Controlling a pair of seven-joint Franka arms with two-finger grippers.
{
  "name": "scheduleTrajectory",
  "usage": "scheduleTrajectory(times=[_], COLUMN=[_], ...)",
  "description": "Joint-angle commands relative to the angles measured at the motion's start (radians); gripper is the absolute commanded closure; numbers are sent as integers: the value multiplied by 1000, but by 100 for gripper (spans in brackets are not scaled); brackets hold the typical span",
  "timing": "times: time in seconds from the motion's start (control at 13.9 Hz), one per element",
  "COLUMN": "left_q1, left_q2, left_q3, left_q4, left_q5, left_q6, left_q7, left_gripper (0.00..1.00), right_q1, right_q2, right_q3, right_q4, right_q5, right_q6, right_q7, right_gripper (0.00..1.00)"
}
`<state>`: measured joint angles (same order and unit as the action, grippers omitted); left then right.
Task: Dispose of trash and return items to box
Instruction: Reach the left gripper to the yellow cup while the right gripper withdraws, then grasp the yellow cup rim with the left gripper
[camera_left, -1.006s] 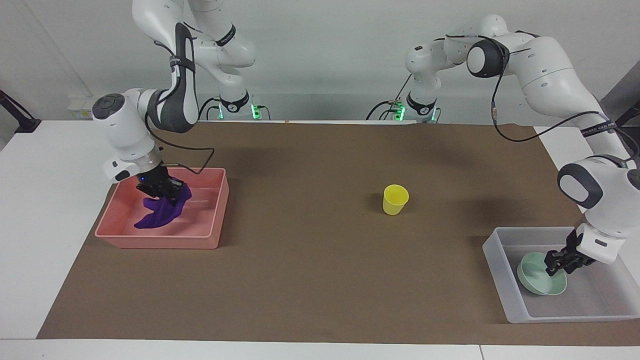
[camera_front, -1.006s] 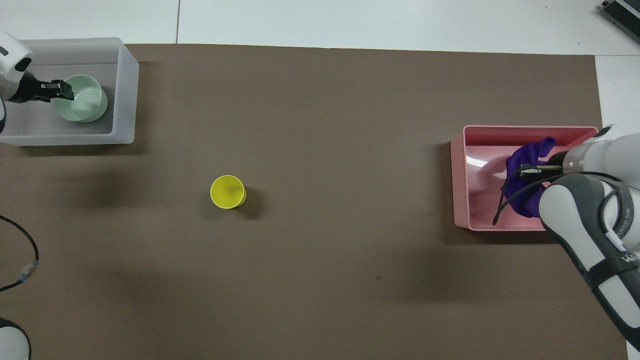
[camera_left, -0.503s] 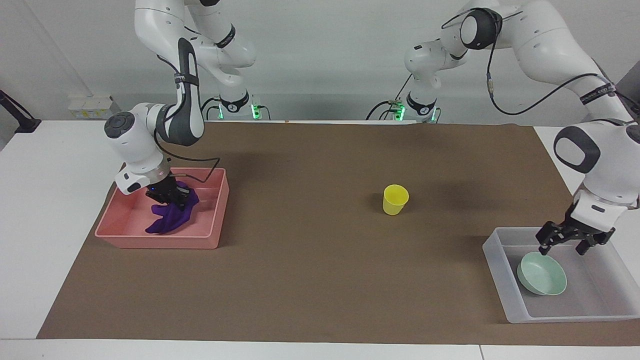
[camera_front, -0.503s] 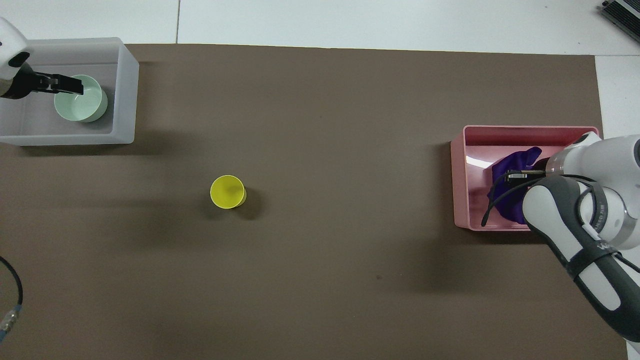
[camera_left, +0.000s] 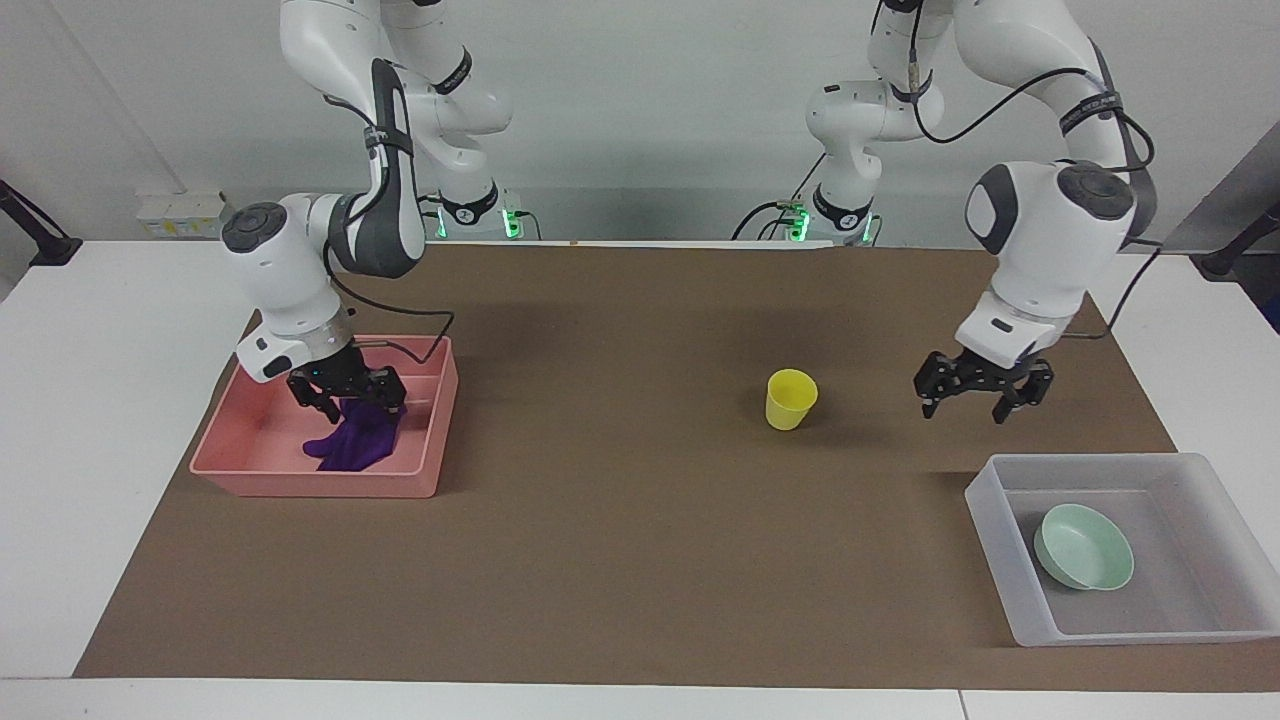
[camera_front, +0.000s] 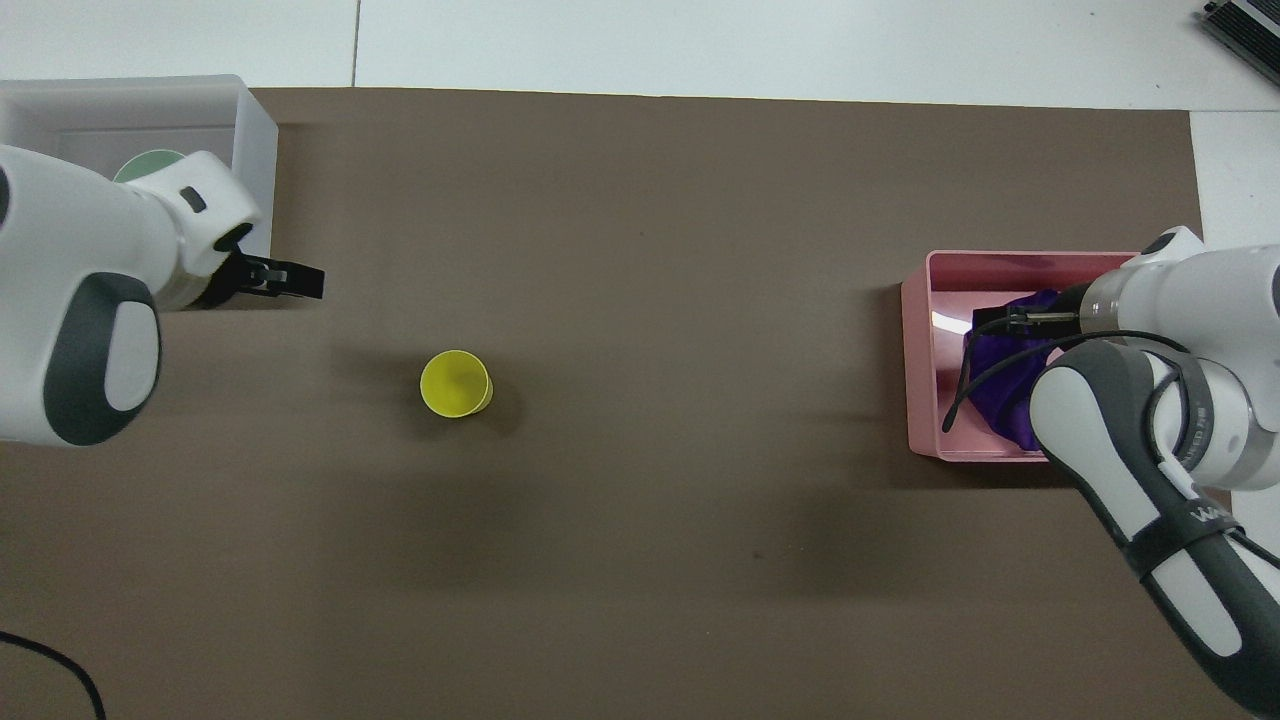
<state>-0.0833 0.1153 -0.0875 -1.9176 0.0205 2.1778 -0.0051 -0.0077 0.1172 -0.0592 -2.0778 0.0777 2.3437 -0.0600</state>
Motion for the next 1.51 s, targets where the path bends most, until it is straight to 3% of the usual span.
scheduleTrajectory(times=[0.0,0.36,0.5,0.57,0.65,0.72,1.08,1.29,1.44], left_q1=[-93,-199,-208,-208,-229,-237,-222,-181,-126], left_q2=[-69,-74,-63,-57,-52,-51,-62,-71,-66], left_q3=[17,17,17,15,18,20,22,25,26], left_q4=[-159,-289,-339,-354,-363,-363,-342,-230,-164], left_q5=[1,1,1,1,1,1,1,10,12], left_q6=[107,242,316,333,344,346,317,154,113], left_q7=[-73,-156,-157,-157,-156,-161,-200,-193,-142], left_gripper=[0,1,16,37,95,100,100,100,100], right_q1=[35,90,91,88,80,78,49,46,46], right_q2=[-54,-96,-96,-105,-120,-135,-166,-180,-185], right_q3=[4,10,10,10,7,4,-5,-5,-4], right_q4=[33,221,341,381,410,429,516,487,476], right_q5=[-33,-107,-107,-107,-107,-107,-105,-105,-105], right_q6=[-87,-360,-505,-558,-605,-641,-788,-776,-782], right_q7=[122,250,252,247,240,235,175,167,155], right_gripper=[0,0,0,0,0,0,0,0,0])
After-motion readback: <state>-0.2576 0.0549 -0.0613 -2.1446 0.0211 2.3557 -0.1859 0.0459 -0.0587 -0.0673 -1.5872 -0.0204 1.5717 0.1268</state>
